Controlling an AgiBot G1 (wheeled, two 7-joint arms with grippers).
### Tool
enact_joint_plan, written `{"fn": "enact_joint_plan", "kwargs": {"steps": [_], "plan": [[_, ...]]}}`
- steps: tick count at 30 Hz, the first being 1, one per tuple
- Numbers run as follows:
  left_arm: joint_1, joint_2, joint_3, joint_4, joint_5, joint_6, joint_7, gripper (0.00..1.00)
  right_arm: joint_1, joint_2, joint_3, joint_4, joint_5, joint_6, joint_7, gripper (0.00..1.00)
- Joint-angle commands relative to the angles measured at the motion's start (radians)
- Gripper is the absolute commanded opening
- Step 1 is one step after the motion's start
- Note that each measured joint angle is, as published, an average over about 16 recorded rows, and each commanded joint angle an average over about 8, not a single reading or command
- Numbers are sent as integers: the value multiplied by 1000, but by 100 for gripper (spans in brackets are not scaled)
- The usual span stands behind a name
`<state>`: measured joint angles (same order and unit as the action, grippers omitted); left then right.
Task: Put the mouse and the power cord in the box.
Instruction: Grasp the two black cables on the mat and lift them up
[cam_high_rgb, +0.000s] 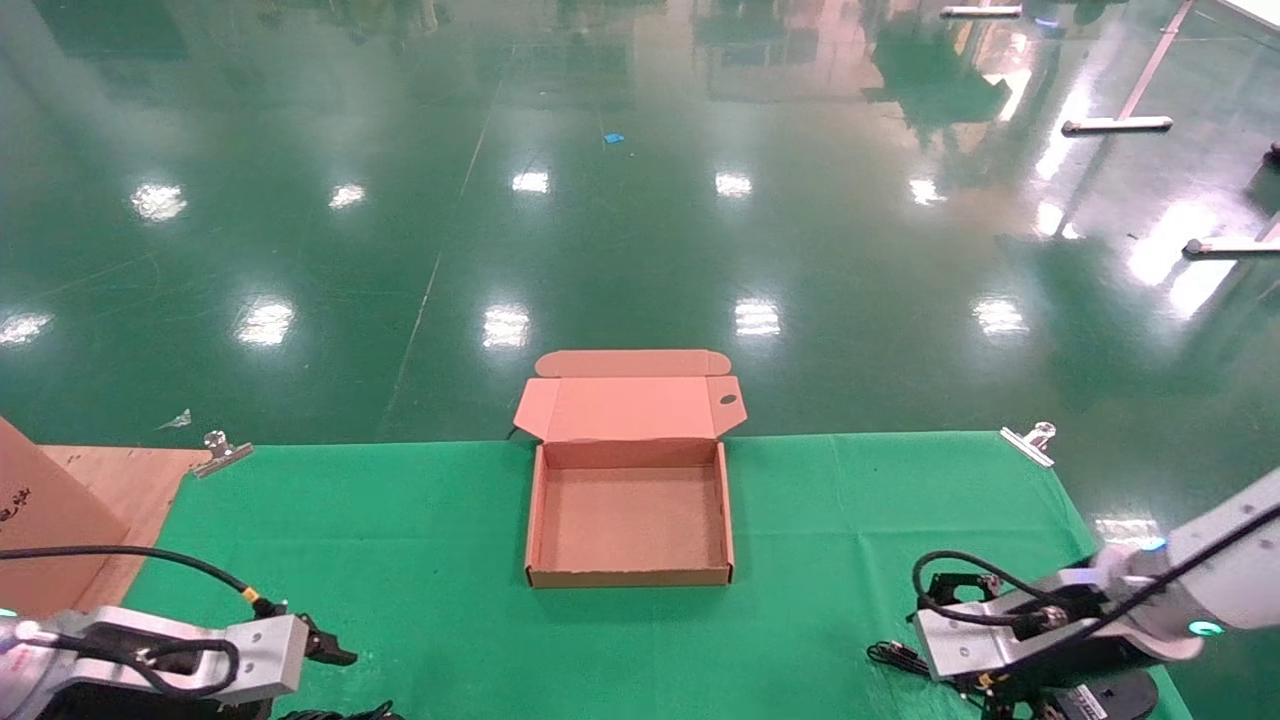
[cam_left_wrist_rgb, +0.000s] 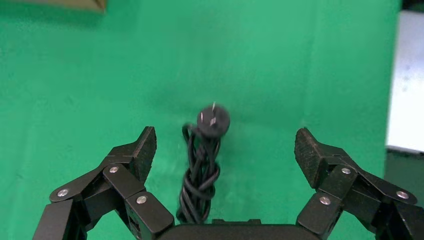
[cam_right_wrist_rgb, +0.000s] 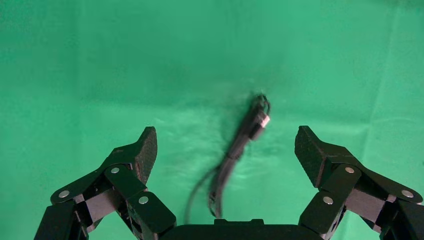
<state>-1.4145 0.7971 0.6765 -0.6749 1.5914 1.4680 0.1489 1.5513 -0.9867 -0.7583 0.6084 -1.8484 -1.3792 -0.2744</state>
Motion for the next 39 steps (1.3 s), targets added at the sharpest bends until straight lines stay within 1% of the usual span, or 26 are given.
{"fn": "enact_joint_plan", "kwargs": {"steps": [1, 9, 17, 26, 29, 32, 37, 38, 39], "plan": [[-9, 23, 13, 56, 28, -17, 45, 100, 16, -33, -12, -67, -28, 35, -44, 100], [-35, 111, 49, 261, 99, -102, 165, 100, 48, -114, -24, -292, -50, 129, -178, 100], [-61, 162, 58, 416, 122, -170, 250, 100, 67, -160, -18, -438, -47, 219, -264, 100], [-81, 202, 61, 522, 129, -208, 321, 100, 61, -183, -4, -520, -33, 332, -310, 100], [-85, 211, 59, 549, 125, -210, 335, 100, 56, -186, 2, -537, -24, 357, -317, 100], [-89, 216, 57, 571, 122, -211, 349, 100, 52, -186, 8, -550, -15, 364, -323, 100], [-93, 222, 55, 602, 120, -218, 364, 100, 48, -182, 14, -567, -7, 353, -337, 100], [-93, 222, 55, 607, 119, -220, 367, 97, 46, -181, 15, -571, -5, 351, -340, 100], [-94, 223, 54, 612, 119, -222, 369, 92, 45, -181, 16, -573, -4, 350, -342, 100]]}}
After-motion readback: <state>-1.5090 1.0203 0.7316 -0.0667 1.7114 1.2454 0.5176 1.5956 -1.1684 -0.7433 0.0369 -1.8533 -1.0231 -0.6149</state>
